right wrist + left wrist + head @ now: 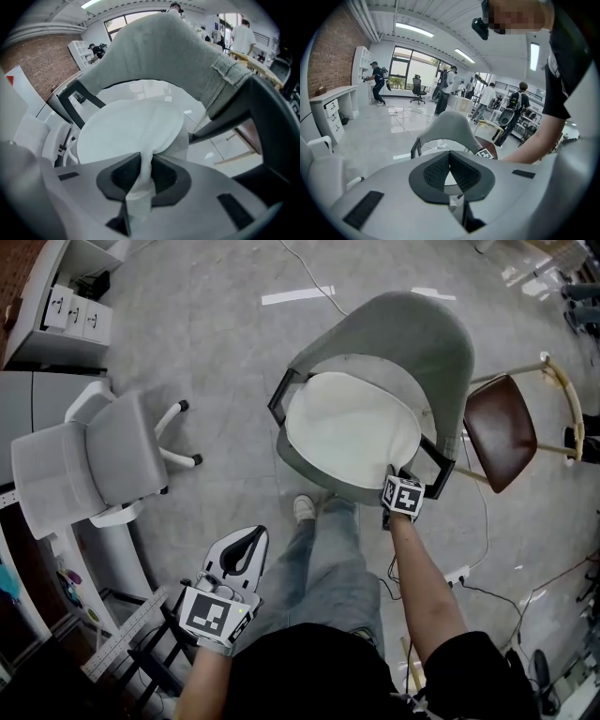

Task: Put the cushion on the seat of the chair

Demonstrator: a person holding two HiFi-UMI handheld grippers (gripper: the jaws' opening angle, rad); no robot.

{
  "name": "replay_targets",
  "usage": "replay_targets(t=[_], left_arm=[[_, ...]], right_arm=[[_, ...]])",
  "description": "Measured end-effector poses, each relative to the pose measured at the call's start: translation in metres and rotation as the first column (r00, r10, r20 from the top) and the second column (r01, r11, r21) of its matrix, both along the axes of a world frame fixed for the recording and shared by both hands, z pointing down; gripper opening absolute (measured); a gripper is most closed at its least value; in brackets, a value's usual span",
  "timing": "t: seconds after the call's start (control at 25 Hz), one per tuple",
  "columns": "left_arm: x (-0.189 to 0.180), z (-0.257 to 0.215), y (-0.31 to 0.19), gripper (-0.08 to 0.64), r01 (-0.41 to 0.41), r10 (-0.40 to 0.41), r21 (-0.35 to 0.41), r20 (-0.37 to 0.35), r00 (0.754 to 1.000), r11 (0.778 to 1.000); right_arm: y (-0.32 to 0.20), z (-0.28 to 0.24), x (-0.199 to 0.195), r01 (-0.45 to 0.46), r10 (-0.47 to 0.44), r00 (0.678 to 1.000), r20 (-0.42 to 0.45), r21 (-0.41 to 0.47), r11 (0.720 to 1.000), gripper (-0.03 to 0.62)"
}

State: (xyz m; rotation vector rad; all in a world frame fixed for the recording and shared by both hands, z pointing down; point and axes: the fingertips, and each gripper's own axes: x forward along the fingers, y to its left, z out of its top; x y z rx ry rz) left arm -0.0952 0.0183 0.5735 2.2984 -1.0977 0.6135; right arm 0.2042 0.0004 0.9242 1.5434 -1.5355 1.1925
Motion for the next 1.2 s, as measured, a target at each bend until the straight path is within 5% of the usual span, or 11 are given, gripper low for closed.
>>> replay_targets(t=[0.8,1.2], left_arm=[[-0.001,0.028,-0.023,0.011,0.034,-0.034,-0.057,0.011,0.999,0.998],[-0.007,0.031,-0.018,0.012,0.048,-0.047,-0.068,0.015,0.999,0.997]], right_arm=[[0.009,0.059,0.016,-0.030,0.017,0.997,-0.069,-0.188,0.982,0.091],[0.011,0.062,0.019,-0.061,0.041,0.994,-0.102,-0.197,0.979,0.112]])
